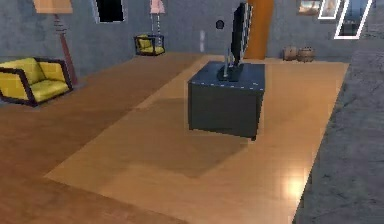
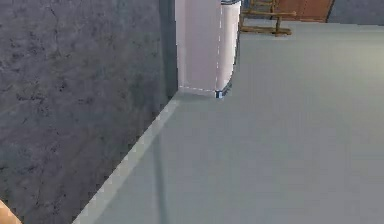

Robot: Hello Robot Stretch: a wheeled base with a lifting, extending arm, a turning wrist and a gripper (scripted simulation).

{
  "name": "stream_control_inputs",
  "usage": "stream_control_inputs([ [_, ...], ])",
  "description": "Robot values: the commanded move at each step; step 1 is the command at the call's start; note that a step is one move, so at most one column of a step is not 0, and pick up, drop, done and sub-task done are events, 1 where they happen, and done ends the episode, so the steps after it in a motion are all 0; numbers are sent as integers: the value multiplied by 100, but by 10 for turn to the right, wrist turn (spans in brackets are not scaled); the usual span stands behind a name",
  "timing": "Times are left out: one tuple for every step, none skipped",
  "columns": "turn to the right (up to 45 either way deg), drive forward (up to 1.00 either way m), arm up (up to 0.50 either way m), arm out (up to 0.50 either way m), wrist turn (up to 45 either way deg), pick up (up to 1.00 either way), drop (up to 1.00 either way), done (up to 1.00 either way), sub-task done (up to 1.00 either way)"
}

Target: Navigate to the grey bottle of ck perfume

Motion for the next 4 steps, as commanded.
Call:
stream_control_inputs([
  [-30,0,0,0,0,0,0,0,0],
  [0,75,0,0,0,0,0,0,0],
  [420,0,0,0,0,0,0,0,0],
  [0,90,0,0,0,0,0,0,0],
])
